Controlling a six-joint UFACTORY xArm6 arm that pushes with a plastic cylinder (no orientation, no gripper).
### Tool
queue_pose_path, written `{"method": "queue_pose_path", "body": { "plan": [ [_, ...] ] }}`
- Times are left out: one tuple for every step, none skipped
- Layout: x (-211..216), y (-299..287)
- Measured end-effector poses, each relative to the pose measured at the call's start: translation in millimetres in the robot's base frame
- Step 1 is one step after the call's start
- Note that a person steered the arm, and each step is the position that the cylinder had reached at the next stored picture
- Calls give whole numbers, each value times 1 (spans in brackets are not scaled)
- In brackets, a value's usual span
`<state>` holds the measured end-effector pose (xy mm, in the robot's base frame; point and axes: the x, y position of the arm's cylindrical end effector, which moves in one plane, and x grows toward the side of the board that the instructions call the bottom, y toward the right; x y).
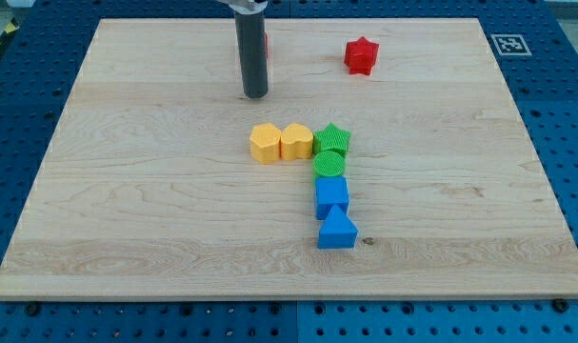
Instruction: Move your arm close to the red circle
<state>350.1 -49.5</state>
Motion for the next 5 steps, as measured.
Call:
{"method": "queue_pose_path", "body": {
  "plan": [
    [0,0],
    [-1,0],
    [-1,0],
    [-2,0],
    [-2,0]
  ]
}}
